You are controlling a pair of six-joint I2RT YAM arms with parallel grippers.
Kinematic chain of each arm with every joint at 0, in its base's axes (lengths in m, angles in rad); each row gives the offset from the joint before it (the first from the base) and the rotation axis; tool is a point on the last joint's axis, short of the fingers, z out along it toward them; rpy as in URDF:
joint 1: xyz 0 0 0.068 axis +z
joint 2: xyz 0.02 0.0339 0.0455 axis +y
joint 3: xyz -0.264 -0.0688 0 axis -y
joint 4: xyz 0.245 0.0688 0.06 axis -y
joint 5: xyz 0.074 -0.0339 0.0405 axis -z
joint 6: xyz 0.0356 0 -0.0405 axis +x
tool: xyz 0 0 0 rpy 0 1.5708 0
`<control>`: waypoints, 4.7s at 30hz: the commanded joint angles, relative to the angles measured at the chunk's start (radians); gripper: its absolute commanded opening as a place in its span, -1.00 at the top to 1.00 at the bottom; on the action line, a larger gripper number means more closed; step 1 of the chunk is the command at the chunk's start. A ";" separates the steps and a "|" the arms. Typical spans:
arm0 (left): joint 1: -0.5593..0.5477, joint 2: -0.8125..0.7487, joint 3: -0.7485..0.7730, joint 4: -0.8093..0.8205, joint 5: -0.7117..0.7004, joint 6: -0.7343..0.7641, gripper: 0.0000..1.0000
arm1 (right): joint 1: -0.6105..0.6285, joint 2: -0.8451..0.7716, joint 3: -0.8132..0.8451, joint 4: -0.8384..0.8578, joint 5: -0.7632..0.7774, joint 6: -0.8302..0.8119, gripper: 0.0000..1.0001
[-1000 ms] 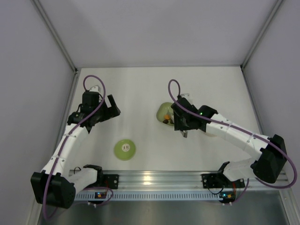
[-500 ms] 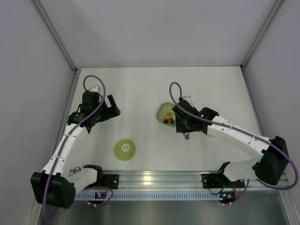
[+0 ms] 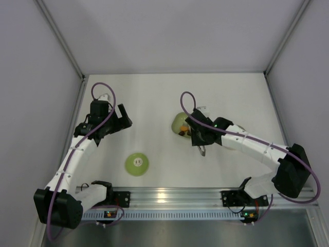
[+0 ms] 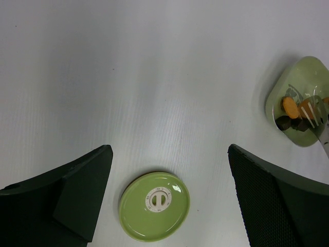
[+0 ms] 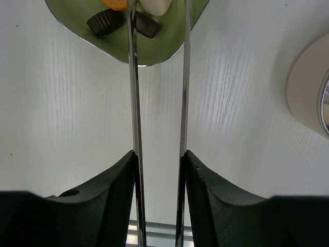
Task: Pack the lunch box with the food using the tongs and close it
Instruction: Pick up the fake food from the plate, then place the fake food in the packing box.
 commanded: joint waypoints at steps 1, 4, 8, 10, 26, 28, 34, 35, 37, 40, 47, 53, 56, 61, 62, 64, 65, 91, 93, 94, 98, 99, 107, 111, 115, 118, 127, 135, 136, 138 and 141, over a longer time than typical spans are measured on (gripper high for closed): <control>-0.004 -0.003 0.001 0.045 -0.007 0.003 -0.98 | -0.018 0.014 0.024 0.059 0.009 -0.010 0.21; -0.004 -0.006 0.001 0.045 -0.010 0.003 -0.98 | -0.018 0.022 0.027 0.064 0.004 -0.014 0.21; -0.004 -0.004 0.001 0.047 -0.008 0.003 -0.98 | -0.018 0.019 0.035 0.046 0.004 -0.020 0.22; -0.004 -0.004 0.001 0.047 -0.007 0.003 -0.98 | -0.020 0.008 0.041 0.032 0.013 -0.022 0.21; -0.004 -0.006 0.001 0.048 -0.004 0.003 -0.98 | -0.027 0.031 0.116 -0.034 -0.065 -0.070 0.18; -0.004 -0.006 0.001 0.047 -0.005 0.003 -0.98 | -0.029 0.040 0.118 -0.039 -0.056 -0.071 0.17; -0.004 -0.008 -0.001 0.047 -0.004 0.003 -0.98 | -0.030 0.055 0.106 -0.022 -0.065 -0.071 0.21; -0.005 -0.008 -0.001 0.048 -0.004 0.003 -0.98 | -0.030 0.058 0.103 -0.019 -0.065 -0.073 0.21; -0.005 -0.008 -0.001 0.048 -0.002 0.003 -0.98 | -0.032 0.065 0.100 -0.023 -0.064 -0.077 0.24; -0.005 -0.008 -0.001 0.047 -0.004 0.003 -0.98 | -0.038 0.055 0.095 -0.029 -0.053 -0.079 0.29; -0.005 -0.004 0.001 0.048 -0.001 0.001 -0.98 | -0.055 0.023 0.093 -0.036 -0.051 -0.080 0.53; -0.005 -0.006 -0.001 0.048 -0.004 0.001 -0.98 | -0.056 0.012 0.132 -0.045 -0.024 -0.085 0.56; -0.005 -0.006 -0.001 0.045 -0.007 0.001 -0.98 | -0.056 0.005 0.155 -0.043 -0.022 -0.086 0.56; -0.005 -0.006 -0.001 0.045 -0.007 0.001 -0.98 | -0.058 0.008 0.173 -0.045 -0.010 -0.090 0.57; -0.005 -0.006 -0.001 0.047 -0.007 0.001 -0.98 | -0.058 0.009 0.176 -0.045 -0.010 -0.091 0.57; -0.005 -0.006 -0.001 0.047 -0.007 0.001 -0.98 | -0.056 0.008 0.179 -0.046 -0.008 -0.091 0.57; -0.005 -0.006 -0.001 0.045 -0.007 0.001 -0.98 | -0.058 0.006 0.182 -0.048 -0.007 -0.091 0.58; -0.005 0.003 0.001 0.050 -0.004 0.001 -0.98 | -0.112 -0.329 0.127 -0.328 0.139 0.024 0.56; -0.005 0.002 0.003 0.050 -0.004 0.001 -0.98 | -0.113 -0.392 0.112 -0.405 0.160 0.067 0.55; -0.005 0.005 0.004 0.048 -0.002 0.001 -0.98 | -0.113 -0.414 0.103 -0.433 0.166 0.082 0.54; -0.005 0.009 0.004 0.050 0.004 -0.002 -0.98 | -0.112 -0.515 0.084 -0.559 0.188 0.150 0.54; -0.007 0.009 0.004 0.051 0.004 0.000 -0.98 | -0.113 -0.526 0.080 -0.601 0.196 0.176 0.54; -0.007 0.012 0.006 0.057 0.018 -0.003 -0.98 | -0.113 -0.612 0.020 -0.671 0.205 0.240 0.53; -0.007 0.012 0.004 0.056 0.016 -0.003 -0.98 | -0.113 -0.618 -0.011 -0.668 0.222 0.256 0.52; -0.008 0.014 0.004 0.056 0.016 -0.003 -0.98 | -0.113 -0.613 -0.040 -0.652 0.234 0.259 0.49; -0.008 0.014 0.004 0.054 0.011 -0.003 -0.98 | -0.113 -0.600 -0.061 -0.648 0.251 0.262 0.48; -0.008 0.017 0.004 0.051 0.007 -0.002 -0.98 | -0.113 -0.587 -0.080 -0.628 0.257 0.259 0.36; -0.008 0.017 0.004 0.053 0.007 -0.002 -0.98 | -0.113 -0.583 -0.066 -0.626 0.259 0.249 0.27; -0.008 0.017 0.004 0.051 0.007 -0.002 -0.98 | -0.113 -0.581 -0.059 -0.622 0.259 0.248 0.27; -0.008 0.016 0.004 0.053 0.008 -0.002 -0.98 | -0.113 -0.577 -0.034 -0.614 0.249 0.230 0.27; -0.008 0.017 0.004 0.053 0.008 -0.002 -0.98 | -0.113 -0.548 0.003 -0.580 0.236 0.191 0.28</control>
